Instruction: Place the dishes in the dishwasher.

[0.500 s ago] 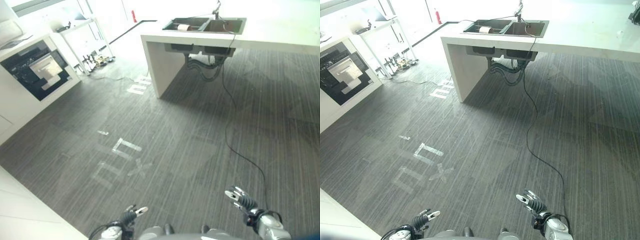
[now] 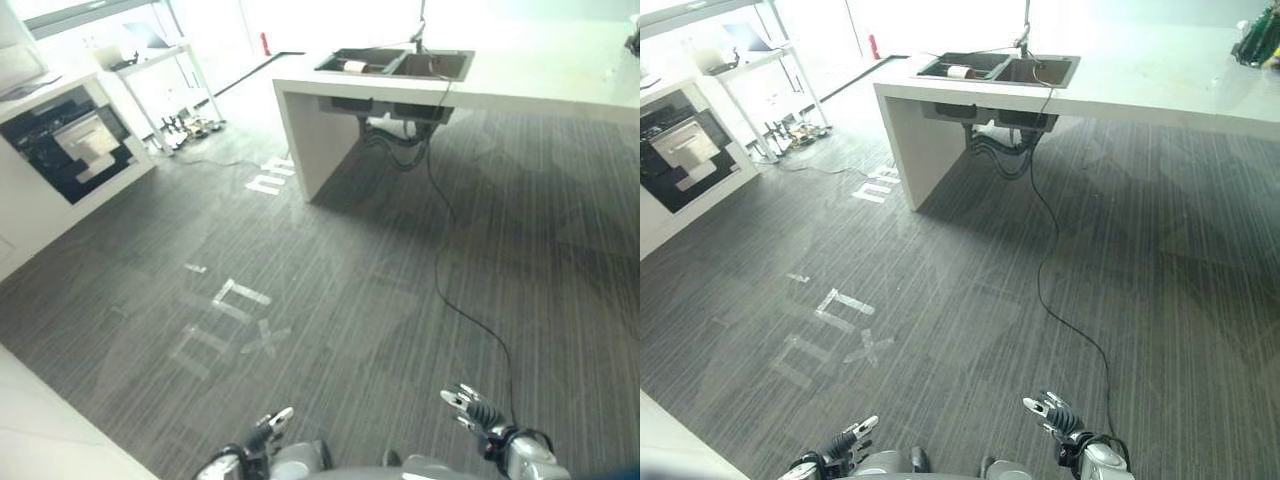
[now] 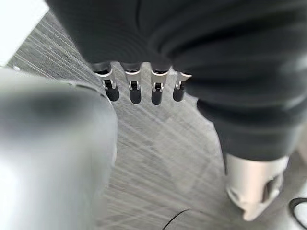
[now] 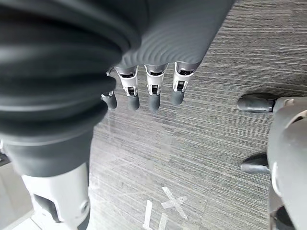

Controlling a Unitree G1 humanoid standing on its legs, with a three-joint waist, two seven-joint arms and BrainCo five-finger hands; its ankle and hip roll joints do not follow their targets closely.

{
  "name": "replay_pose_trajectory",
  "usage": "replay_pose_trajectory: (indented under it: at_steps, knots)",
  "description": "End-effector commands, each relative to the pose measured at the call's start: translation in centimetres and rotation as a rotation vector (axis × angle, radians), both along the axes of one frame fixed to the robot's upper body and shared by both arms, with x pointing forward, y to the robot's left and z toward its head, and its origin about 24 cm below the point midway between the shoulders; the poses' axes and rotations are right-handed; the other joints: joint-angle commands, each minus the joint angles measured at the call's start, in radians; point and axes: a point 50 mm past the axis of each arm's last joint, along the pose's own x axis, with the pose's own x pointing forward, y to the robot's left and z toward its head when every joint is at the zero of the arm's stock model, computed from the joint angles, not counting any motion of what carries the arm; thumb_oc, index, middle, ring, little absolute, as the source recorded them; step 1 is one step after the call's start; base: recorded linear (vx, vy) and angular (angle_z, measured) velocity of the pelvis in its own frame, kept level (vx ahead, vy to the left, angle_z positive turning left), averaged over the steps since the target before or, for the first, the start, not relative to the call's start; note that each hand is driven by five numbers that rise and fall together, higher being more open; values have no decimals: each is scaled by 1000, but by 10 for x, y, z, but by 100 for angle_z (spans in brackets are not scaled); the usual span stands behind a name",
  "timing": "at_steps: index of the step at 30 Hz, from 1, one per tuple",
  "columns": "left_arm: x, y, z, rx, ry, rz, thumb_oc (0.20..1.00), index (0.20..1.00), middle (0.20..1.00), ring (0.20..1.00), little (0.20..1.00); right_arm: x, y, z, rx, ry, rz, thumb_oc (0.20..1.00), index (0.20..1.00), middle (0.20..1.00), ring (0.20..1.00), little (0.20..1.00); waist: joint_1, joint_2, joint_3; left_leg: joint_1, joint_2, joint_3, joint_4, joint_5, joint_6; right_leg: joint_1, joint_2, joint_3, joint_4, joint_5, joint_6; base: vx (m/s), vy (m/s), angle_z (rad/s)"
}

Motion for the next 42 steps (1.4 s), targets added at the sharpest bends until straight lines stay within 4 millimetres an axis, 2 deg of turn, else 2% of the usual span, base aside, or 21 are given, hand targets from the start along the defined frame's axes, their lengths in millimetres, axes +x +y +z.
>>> replay_pose_trajectory:
  at_steps: [1,13,16,17,19,21,22,24,25,27,28,29,30,33,34,35,36,37,39,40,42]
  knots:
    - [6,-16,0,-61,-20,-19,1000,1000,1000,1000,1000,18,2,9,1,-76,22,1000,1000,1000,1000,1000,9,18,5,-41,-11,0,118,-150,9,30,-33,-21,9,-99,81,-24,83,4]
    - [7,-12,1,-29,-50,54,1000,1000,1000,1000,1000,15,8,5,23,-63,37,1000,1000,1000,1000,1000,14,34,0,-5,-43,-44,29,-134,17,19,-13,3,16,-106,88,16,25,3]
    - [10,-10,3,-16,-73,78,1000,1000,1000,1000,1000,15,9,5,36,-54,36,1000,1000,1000,1000,1000,16,30,6,-23,-48,-47,63,-145,19,15,-13,11,26,-110,83,29,-26,4]
    - [14,-9,5,-19,-105,107,1000,1000,1000,1000,1000,18,9,8,37,-68,38,1000,1000,1000,1000,1000,16,21,16,-54,-59,-40,145,-177,30,2,-22,13,43,-112,75,21,-30,9]
    - [19,-6,9,-27,-150,131,1000,1000,1000,1000,1000,21,8,10,57,-76,24,1000,1000,1000,1000,1000,18,10,31,-109,-63,-26,284,-185,36,-2,-32,9,53,-113,62,66,-43,10]
    - [21,-4,12,-46,-183,129,1000,1000,1000,1000,1000,20,7,10,114,-88,-36,1000,1000,1000,1000,1000,29,6,42,-177,-62,-33,356,-141,30,0,-27,14,57,-110,57,191,-18,20]
    - [21,-5,13,-49,-195,103,1000,1000,1000,1000,1000,20,5,10,130,-94,-70,1000,1000,1000,1000,1000,35,13,47,-188,-48,-28,322,-111,24,6,-16,15,59,-114,57,331,83,22]
    - [18,-7,13,-49,-209,49,1000,1000,1000,1000,1000,19,0,11,116,-93,-80,1000,1000,1000,1000,1000,51,38,61,-214,-15,-33,198,-5,-4,26,9,25,62,-127,55,358,152,0]
    - [18,-8,13,-48,-210,47,1000,1000,1000,1000,1000,19,0,12,111,-93,-78,1000,1000,1000,1000,1000,53,41,63,-217,-10,-34,183,10,-8,30,11,26,63,-129,55,407,214,-6]
    - [15,-10,12,-67,-197,45,1000,1000,1000,1000,1000,18,-6,13,74,-83,-65,1000,1000,1000,1000,1000,72,61,79,-273,47,-52,80,117,-36,56,17,31,73,-147,51,458,250,-2]
    - [15,-10,12,-76,-192,49,1000,1000,1000,1000,1000,19,-7,13,73,-84,-66,1000,1000,1000,1000,1000,75,62,84,-284,59,-55,74,128,-38,58,14,29,83,-153,50,436,284,-27]
    - [17,-10,13,-81,-194,51,1000,1000,1000,1000,1000,20,-9,15,70,-92,-60,1000,1000,1000,1000,1000,77,66,92,-300,85,-49,83,128,-38,51,4,21,120,-173,46,472,377,-38]
    - [22,-4,15,-24,-227,71,1000,1000,1000,1000,1000,22,-9,17,55,-100,-42,1000,1000,1000,1000,1000,78,63,90,-289,80,-26,86,77,-24,42,-14,8,182,-211,50,529,414,-43]
    - [27,11,19,49,-260,120,1000,1000,1000,1000,1000,16,-5,12,46,-90,-41,1000,1000,1000,1000,1000,110,36,63,-294,14,-46,117,0,20,110,-14,31,253,-286,74,416,252,-24]
    - [31,13,23,82,-280,52,1000,1000,1000,1000,1000,13,0,11,63,-101,-45,1000,1000,1000,1000,1000,117,22,38,-264,-28,-16,100,-37,67,125,-43,18,406,-244,120,343,292,-30]
    - [32,12,23,88,-285,32,1000,1000,1000,1000,1000,13,2,10,64,-106,-40,1000,1000,1000,1000,1000,115,21,31,-246,-48,-16,84,-47,87,96,-65,19,507,-193,149,347,391,-37]
    - [33,10,24,90,-296,16,1000,1000,1000,1000,1000,15,6,11,60,-126,-28,1000,1000,1000,1000,1000,104,22,28,-213,-81,-25,60,-74,124,42,-62,44,668,-117,188,239,302,-29]
    - [33,11,24,94,-299,13,1000,1000,1000,1000,1000,16,8,12,56,-135,-24,1000,1000,1000,1000,1000,100,23,28,-194,-97,-34,49,-88,142,-1,-62,56,741,-72,211,198,249,-4]
    - [35,11,25,104,-305,14,1000,1000,1000,1000,1000,20,11,13,57,-145,-21,1000,1000,1000,1000,1000,97,29,28,-169,-111,-46,35,-98,159,-67,-72,61,824,-32,227,138,135,43]
    - [37,11,27,108,-313,25,1000,1000,1000,1000,1000,25,14,14,61,-162,-18,1000,1000,1000,1000,1000,89,36,35,-138,-120,-59,24,-110,168,-126,-70,50,834,-33,220,239,103,39]
    - [47,11,33,105,-349,20,1000,1000,1000,1000,1000,34,17,20,60,-195,-4,1000,1000,1000,1000,1000,58,50,59,-54,-125,-86,-22,-115,159,-215,-53,12,716,-87,180,297,23,-14]
